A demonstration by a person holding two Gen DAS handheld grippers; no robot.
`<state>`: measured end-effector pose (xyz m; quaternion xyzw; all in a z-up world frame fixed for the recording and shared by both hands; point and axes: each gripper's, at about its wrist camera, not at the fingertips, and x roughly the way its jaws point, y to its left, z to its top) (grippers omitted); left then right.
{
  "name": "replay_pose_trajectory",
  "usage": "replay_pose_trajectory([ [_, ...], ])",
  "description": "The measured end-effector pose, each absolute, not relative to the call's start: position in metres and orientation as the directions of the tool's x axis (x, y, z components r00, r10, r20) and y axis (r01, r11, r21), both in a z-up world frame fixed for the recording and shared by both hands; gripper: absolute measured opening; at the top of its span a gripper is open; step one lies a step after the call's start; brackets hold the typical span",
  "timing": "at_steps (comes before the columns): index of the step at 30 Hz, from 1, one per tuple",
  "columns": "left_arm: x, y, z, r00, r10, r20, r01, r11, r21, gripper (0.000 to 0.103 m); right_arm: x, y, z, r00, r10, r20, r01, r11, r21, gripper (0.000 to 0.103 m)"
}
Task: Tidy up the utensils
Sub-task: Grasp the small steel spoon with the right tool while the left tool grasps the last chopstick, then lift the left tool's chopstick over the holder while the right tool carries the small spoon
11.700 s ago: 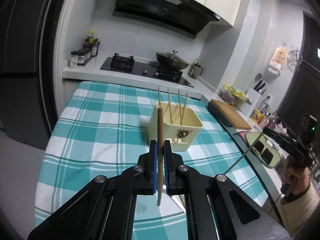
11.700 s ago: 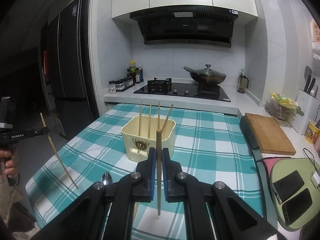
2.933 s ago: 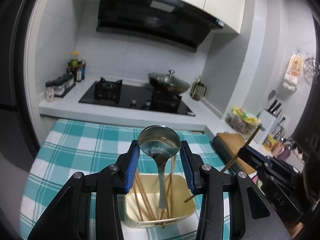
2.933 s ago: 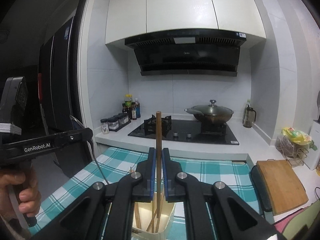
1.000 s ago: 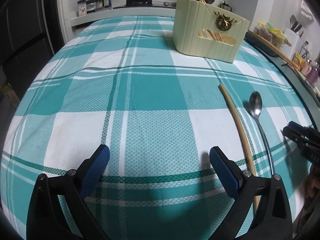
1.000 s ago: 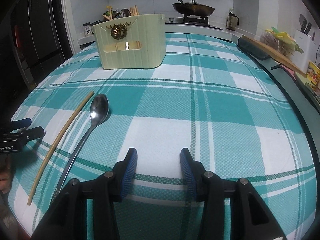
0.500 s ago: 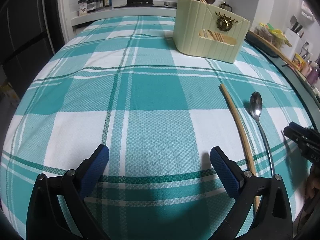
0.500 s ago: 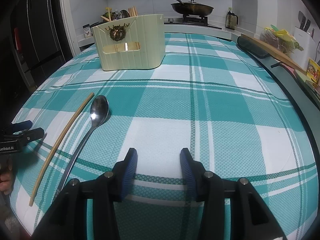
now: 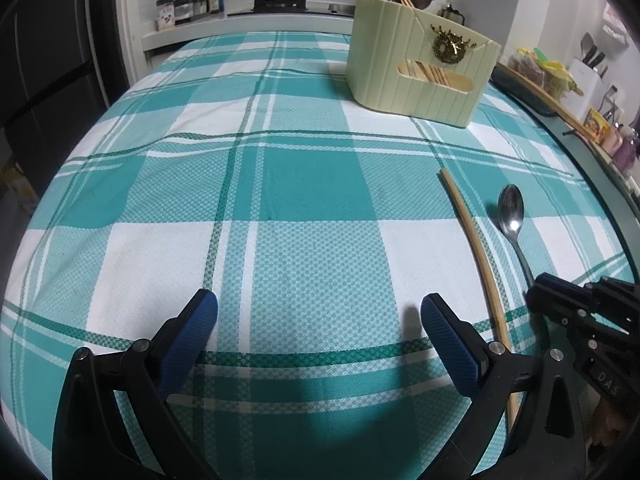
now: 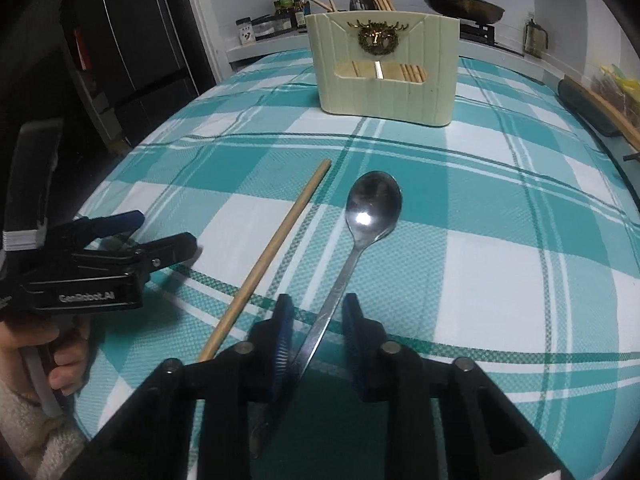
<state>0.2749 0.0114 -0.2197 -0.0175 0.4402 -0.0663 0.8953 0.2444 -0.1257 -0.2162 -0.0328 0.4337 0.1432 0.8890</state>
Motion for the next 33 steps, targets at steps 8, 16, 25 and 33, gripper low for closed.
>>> replay_pose_trajectory([
  [8,0.271,0.008,-0.216,0.611,-0.122,-0.782,0.09,0.992,-0.084,0.101,0.238,-0.172,-0.216,0.619,0.107,-0.778,-0.147,0.989,0.019,0.007],
  [16,0.264,-0.068,-0.209,0.577,-0.183,-0.796,0.247,0.968,-0.043,0.1,0.225,-0.195,-0.217,0.648,0.066,-0.759,-0.092,0.996,0.009,0.007],
  [25,0.259,-0.073,-0.212,0.604,-0.163,-0.781,0.244,0.97,-0.014,0.012,0.224,-0.195,-0.219,0.662,0.074,-0.746,-0.09,0.996,0.02,0.007],
  [33,0.248,-0.029,-0.21,0.613,-0.099,-0.784,0.082,0.995,-0.061,0.006,0.223,-0.197,-0.219,0.665,0.078,-0.743,-0.084,0.996,0.03,0.007],
])
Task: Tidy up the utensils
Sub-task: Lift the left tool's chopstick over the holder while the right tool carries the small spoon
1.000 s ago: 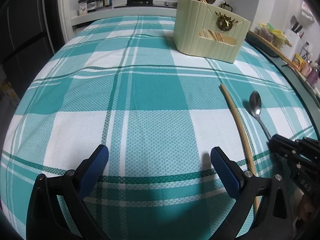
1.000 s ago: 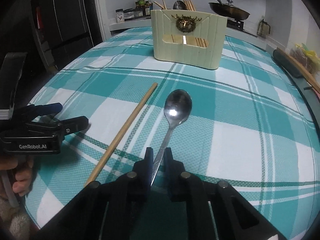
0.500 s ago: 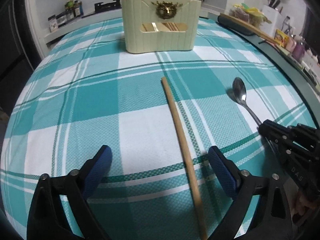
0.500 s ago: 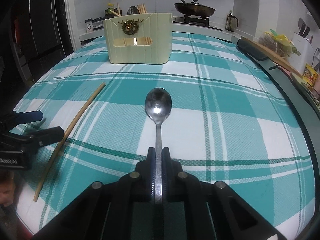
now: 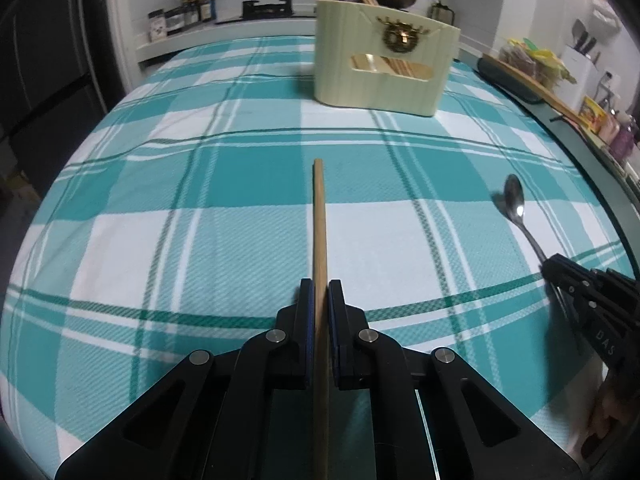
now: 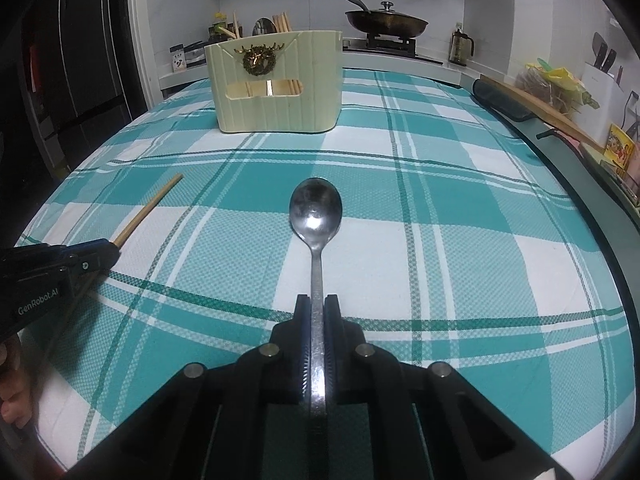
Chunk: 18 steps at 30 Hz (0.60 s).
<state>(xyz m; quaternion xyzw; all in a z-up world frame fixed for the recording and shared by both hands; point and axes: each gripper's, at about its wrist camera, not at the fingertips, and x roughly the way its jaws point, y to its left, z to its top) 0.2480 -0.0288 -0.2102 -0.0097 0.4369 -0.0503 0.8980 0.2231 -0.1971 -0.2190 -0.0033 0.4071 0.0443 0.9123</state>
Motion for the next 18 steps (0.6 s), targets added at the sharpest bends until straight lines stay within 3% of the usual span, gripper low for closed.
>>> replay_pose_trajectory([
  [4,0.246,-0.009,-0.208,0.58,-0.139,-0.803,0.072,0.99,-0.12,0.008,0.226,-0.2,-0.217,0.65,0.098,-0.754,-0.09,0.995,0.051,0.007],
  [6,0.247,0.0,-0.206,0.548,-0.195,-0.813,0.092,0.981,-0.173,0.021,0.23,-0.205,-0.214,0.627,0.135,-0.767,-0.098,0.991,0.094,0.01],
  [7,0.248,0.003,-0.205,0.535,-0.22,-0.815,0.101,0.975,-0.197,0.038,0.231,-0.209,-0.211,0.619,0.16,-0.769,-0.102,0.987,0.124,0.013],
  [9,0.251,0.01,-0.202,0.51,-0.263,-0.819,0.123,0.965,-0.233,0.059,0.232,-0.218,-0.201,0.624,0.192,-0.757,-0.106,0.981,0.161,0.042],
  [11,0.257,0.013,-0.201,0.477,-0.303,-0.825,0.152,0.953,-0.263,0.06,0.233,-0.224,-0.193,0.635,0.194,-0.747,-0.113,0.981,0.159,0.053],
  [18,0.288,0.006,-0.202,0.406,-0.298,-0.864,0.212,0.95,-0.228,0.06,0.25,-0.217,-0.201,0.562,0.207,-0.801,-0.166,0.977,0.136,0.053],
])
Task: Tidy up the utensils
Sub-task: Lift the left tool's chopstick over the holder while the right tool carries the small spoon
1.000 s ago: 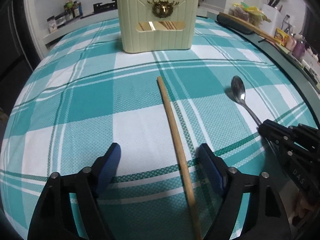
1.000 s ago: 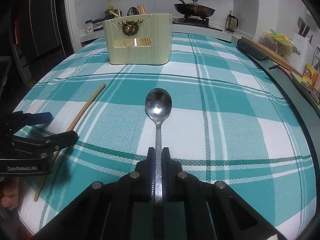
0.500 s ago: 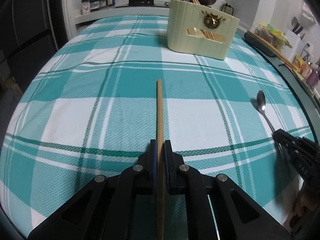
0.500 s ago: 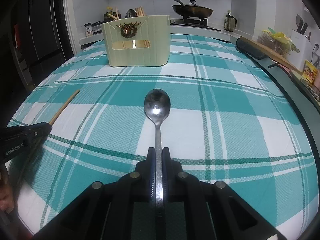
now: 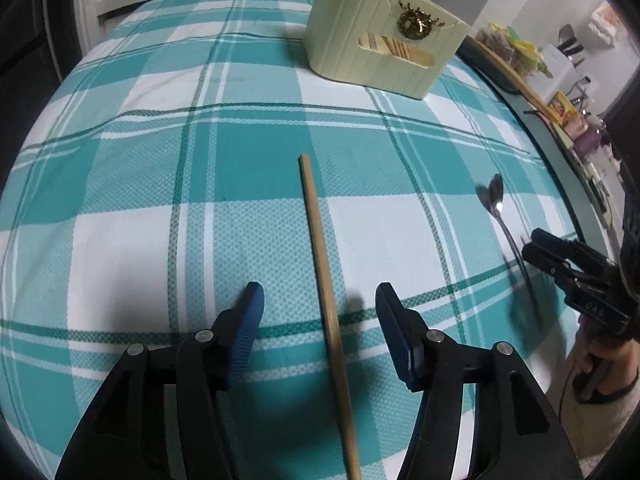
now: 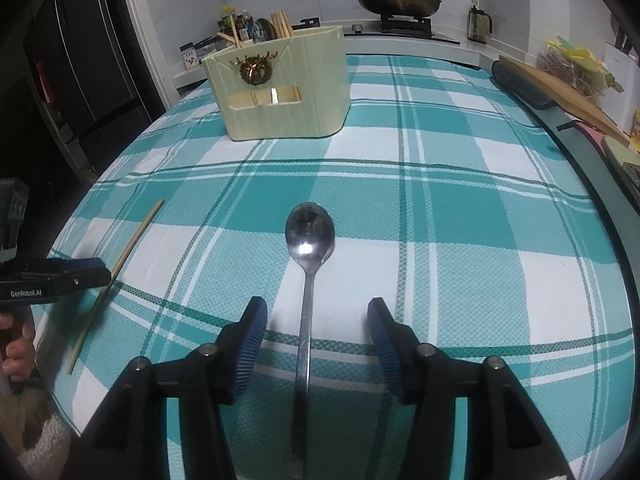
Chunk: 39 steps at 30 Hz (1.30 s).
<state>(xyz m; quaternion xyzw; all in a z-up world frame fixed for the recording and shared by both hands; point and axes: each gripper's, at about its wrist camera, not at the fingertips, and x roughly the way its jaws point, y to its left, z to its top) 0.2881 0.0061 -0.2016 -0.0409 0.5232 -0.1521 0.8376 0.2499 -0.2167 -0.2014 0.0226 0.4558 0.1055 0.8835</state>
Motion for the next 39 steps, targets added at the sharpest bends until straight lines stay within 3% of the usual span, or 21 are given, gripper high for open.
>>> replay_pose_trajectory([
  [10,0.318,-0.023,-0.207,0.429,-0.141,-0.892,0.279,0.96,-0.018,0.06,0.268,-0.209,-0.212,0.545,0.168,-0.821,-0.165,0.982,0.091,0.053],
  [15,0.326,-0.022,-0.208,0.433,-0.143,-0.89,0.274,0.962,-0.021,0.059,0.284,-0.197,-0.213,0.551,0.152,-0.82,-0.18,0.982,0.061,0.053],
  [18,0.33,-0.022,-0.206,0.441,-0.147,-0.886,0.273,0.962,-0.023,0.038,0.296,-0.19,-0.215,0.566,0.125,-0.815,-0.174,0.984,0.031,0.054],
  [20,0.332,-0.023,-0.206,0.446,-0.154,-0.882,0.271,0.962,-0.031,0.008,0.305,-0.19,-0.215,0.578,0.113,-0.808,-0.149,0.988,0.031,0.053],
  [22,0.333,-0.022,-0.206,0.455,-0.169,-0.875,0.259,0.964,-0.051,0.006,0.311,-0.191,-0.215,0.593,0.098,-0.799,-0.126,0.992,0.028,0.039],
  [23,0.333,-0.019,-0.206,0.465,-0.177,-0.868,0.25,0.966,-0.063,0.005,0.312,-0.192,-0.214,0.597,0.097,-0.796,-0.12,0.992,0.031,0.036],
  [26,0.323,-0.013,-0.195,0.515,-0.193,-0.835,0.235,0.969,-0.079,0.005,0.307,-0.198,-0.208,0.621,0.137,-0.771,-0.121,0.99,0.078,0.036],
  [39,0.241,0.027,-0.071,0.774,-0.334,-0.538,0.258,0.942,-0.213,0.005,0.23,-0.215,-0.104,0.786,0.306,-0.538,-0.251,0.952,0.174,0.036],
])
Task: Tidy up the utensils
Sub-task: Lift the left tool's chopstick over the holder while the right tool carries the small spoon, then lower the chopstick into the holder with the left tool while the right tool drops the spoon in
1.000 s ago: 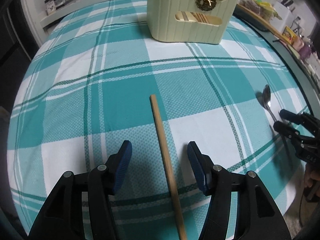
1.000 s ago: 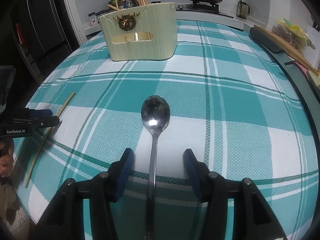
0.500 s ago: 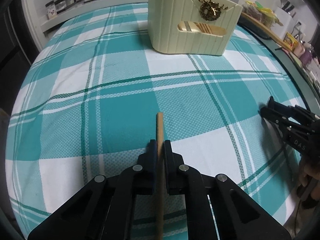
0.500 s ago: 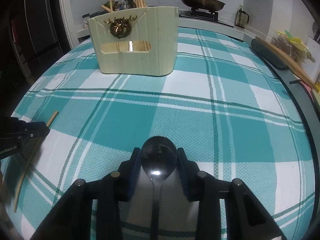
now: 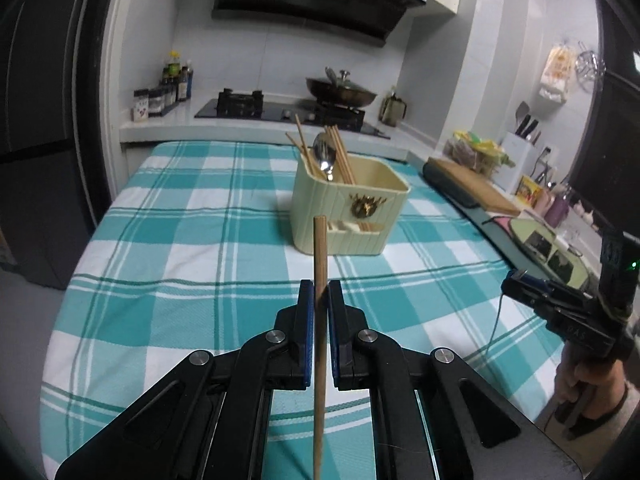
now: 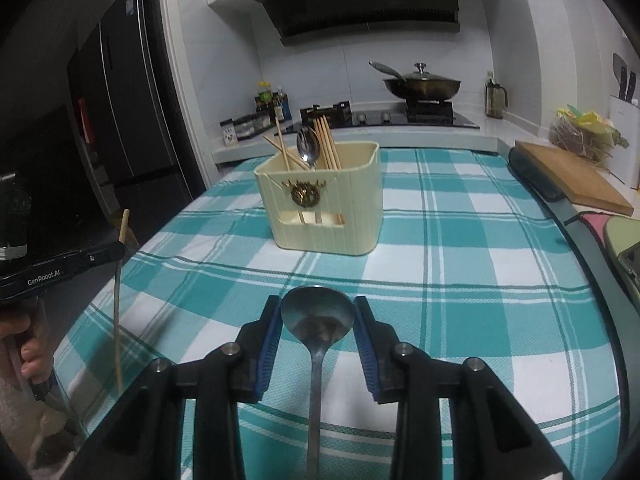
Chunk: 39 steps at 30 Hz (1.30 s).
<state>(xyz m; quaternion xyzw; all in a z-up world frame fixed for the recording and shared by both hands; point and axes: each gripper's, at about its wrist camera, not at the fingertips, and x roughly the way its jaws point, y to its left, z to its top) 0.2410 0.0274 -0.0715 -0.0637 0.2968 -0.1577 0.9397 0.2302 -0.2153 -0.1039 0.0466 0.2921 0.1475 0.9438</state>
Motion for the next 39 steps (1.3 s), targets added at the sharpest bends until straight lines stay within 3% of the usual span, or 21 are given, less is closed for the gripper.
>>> replay_pose_trajectory([
  [9,0.229,0.031,-0.046,0.801,-0.357,-0.48,0.271,0.932,-0.24,0.005,0.219,-0.215,-0.07,0.831,0.31,-0.462,-0.256,0.95,0.177,0.036],
  [25,0.252,0.034,-0.02,0.796,-0.406,-0.449,0.31,0.91,-0.274,0.005,0.269,-0.217,-0.017,0.823,0.326,-0.465,-0.291,0.945,0.149,0.036],
  [31,0.284,0.037,0.037,0.827,-0.442,-0.348,0.34,0.886,-0.317,0.005,0.307,-0.219,0.007,0.823,0.329,-0.463,-0.289,0.944,0.158,0.036],
  [39,0.357,0.016,0.111,0.923,-0.356,-0.146,0.303,0.907,-0.294,0.005,0.374,-0.215,0.058,0.867,0.313,-0.388,-0.275,0.95,0.15,0.036],
])
